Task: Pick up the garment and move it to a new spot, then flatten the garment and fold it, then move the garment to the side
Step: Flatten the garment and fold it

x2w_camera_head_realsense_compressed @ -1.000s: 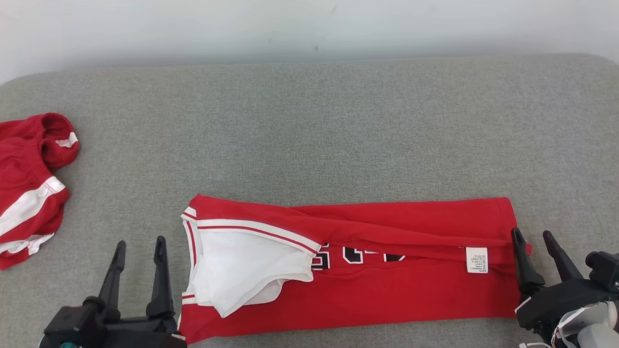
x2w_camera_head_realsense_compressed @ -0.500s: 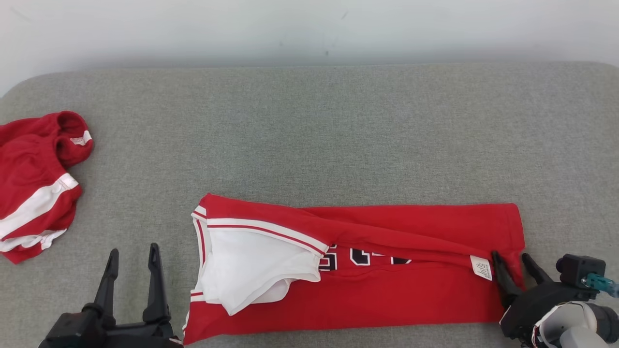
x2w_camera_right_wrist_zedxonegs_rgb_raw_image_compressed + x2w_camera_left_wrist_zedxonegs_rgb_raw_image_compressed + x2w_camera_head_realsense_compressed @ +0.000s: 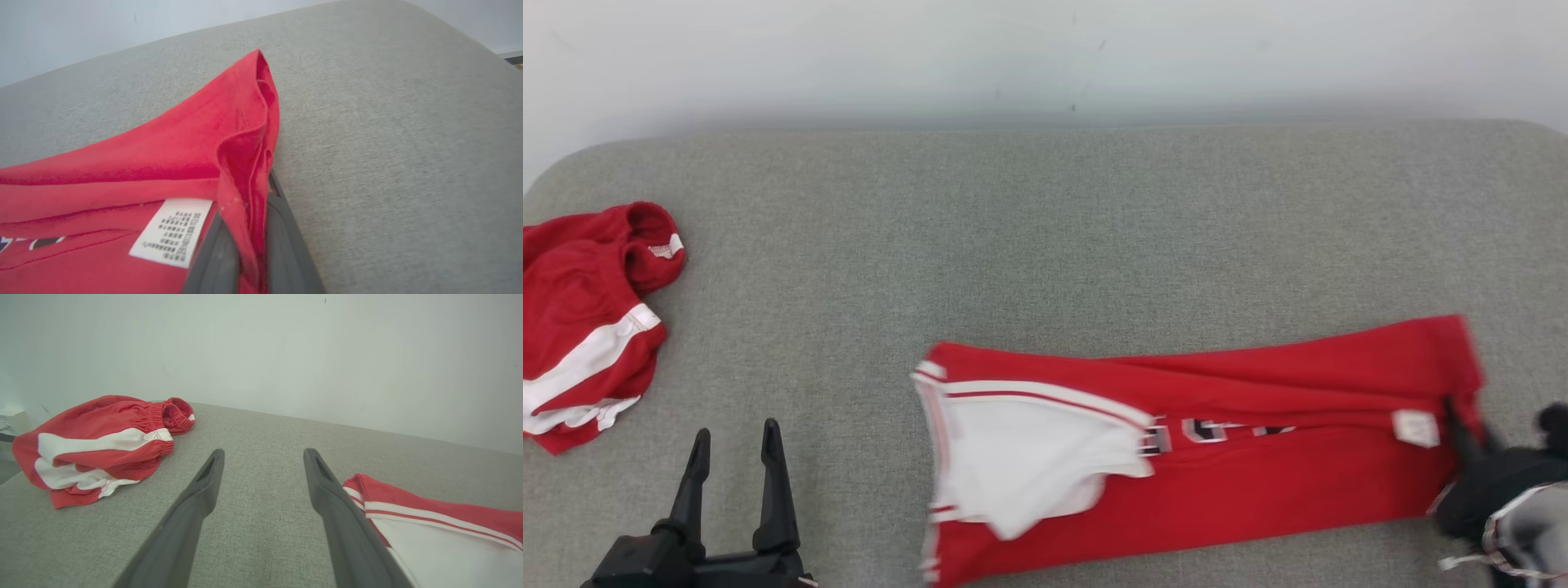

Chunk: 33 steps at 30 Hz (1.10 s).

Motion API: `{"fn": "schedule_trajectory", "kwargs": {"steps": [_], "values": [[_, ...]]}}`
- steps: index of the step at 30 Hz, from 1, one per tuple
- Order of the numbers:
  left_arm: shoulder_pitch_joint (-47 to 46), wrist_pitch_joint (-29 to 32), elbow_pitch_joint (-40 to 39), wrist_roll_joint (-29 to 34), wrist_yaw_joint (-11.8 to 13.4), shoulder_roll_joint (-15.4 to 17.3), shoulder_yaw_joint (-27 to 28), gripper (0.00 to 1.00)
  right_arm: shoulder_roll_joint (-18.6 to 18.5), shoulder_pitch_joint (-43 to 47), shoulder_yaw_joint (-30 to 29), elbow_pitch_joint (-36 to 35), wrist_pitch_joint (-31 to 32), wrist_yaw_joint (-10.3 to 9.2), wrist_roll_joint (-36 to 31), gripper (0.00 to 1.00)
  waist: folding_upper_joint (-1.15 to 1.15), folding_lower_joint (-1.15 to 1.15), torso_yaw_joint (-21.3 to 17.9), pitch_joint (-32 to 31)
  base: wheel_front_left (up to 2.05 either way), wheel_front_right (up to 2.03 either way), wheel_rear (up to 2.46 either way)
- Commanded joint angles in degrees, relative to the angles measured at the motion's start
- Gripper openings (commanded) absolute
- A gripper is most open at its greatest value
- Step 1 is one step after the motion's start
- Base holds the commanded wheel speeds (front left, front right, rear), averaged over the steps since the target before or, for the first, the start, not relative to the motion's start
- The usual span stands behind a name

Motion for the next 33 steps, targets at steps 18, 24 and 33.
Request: {"fn": "schedule_trajectory", "kwargs": {"steps": [18,24,33], "values": [[1.6,-0.2,0.5,1.5,-0.9,-0.8,1.6,1.00,1.3,-3.3,2.9,-9.0,2.5,-0.16,-3.8,0.00,0.00,-0.01,-1.7,-2.3,0.00,0.00,0.00],[1.4,-0.2,1.1,1.5,-1.0,-0.8,1.2,1.00,6.0,-0.9,8.2,-18.1,5.4,-0.16,-3.7,0.00,0.00,-0.01,-1.2,-3.2,0.00,0.00,0.00],[1.1,-0.2,2.1,0.8,-0.7,-0.8,-0.7,1.00,13.4,1.4,12.8,-22.6,8.2,-0.16,-4.3,0.00,0.00,-0.01,1.1,-3.9,0.00,0.00,0.00]]}}
